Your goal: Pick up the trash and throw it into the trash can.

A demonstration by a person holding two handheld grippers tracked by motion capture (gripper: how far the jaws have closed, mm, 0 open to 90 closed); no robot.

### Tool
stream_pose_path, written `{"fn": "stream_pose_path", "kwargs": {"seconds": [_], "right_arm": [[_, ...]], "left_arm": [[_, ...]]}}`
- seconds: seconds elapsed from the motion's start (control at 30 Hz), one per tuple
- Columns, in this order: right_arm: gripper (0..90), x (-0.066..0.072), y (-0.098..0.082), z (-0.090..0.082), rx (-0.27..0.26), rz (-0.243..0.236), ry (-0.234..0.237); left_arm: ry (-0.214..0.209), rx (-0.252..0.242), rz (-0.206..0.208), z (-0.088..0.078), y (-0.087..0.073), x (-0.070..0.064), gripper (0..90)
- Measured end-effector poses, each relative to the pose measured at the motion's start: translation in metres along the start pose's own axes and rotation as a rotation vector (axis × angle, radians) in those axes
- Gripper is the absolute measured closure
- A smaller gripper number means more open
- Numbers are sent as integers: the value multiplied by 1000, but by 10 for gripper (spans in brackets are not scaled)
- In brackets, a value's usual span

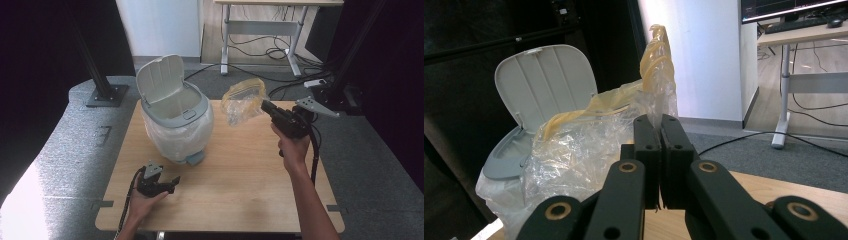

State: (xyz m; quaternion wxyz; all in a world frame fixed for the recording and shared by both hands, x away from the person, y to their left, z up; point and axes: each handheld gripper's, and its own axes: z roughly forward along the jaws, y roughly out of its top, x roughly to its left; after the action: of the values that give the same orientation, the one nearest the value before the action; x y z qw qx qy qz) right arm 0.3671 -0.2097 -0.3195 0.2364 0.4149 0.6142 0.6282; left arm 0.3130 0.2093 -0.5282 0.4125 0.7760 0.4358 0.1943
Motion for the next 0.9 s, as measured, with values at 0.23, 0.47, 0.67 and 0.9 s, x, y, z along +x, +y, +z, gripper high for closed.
{"fn": "stream_pose_path", "kwargs": {"seconds": [0.23, 0.47, 0.67, 0.9], "right_arm": [[877, 5, 3, 9, 2, 3, 10], [877, 11, 6, 18, 2, -2, 20], [877, 15, 10, 22, -2, 1, 22], [877, 18, 14, 27, -2, 1, 26]], "left_arm": [[-2, 0, 0, 0, 0, 0, 183], [-3, 0, 0, -1, 0, 1, 183], [-5, 1, -1, 0, 0, 1, 184], [-5, 3, -3, 0, 0, 1, 184]]}}
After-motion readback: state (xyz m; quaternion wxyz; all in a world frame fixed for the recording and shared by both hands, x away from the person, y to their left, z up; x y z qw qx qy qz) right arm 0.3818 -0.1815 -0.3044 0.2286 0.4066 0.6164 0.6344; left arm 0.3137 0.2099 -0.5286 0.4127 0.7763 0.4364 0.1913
